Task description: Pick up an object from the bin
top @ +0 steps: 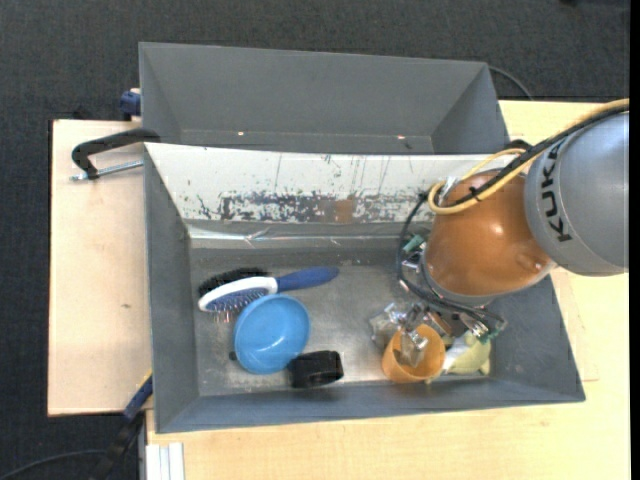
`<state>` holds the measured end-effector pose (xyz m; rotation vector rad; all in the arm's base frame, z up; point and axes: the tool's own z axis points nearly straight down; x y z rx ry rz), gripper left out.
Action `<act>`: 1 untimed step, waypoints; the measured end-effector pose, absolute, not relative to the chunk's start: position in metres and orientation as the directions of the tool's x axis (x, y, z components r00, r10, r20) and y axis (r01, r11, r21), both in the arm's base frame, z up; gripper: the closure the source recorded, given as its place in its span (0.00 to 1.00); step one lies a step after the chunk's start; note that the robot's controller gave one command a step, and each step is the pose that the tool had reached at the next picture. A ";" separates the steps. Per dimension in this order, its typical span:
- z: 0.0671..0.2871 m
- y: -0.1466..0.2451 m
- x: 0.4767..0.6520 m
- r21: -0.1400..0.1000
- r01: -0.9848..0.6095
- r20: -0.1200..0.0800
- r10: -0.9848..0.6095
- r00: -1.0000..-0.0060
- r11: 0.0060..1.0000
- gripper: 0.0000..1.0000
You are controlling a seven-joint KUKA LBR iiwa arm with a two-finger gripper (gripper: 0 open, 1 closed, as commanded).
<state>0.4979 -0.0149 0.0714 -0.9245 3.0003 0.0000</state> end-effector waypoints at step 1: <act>0.277 -0.031 0.528 -0.009 -0.527 -0.014 -0.527 -0.850 0.850 1.00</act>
Offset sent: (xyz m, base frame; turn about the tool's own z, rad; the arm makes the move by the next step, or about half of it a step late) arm 0.0270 -0.0164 0.2004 0.0395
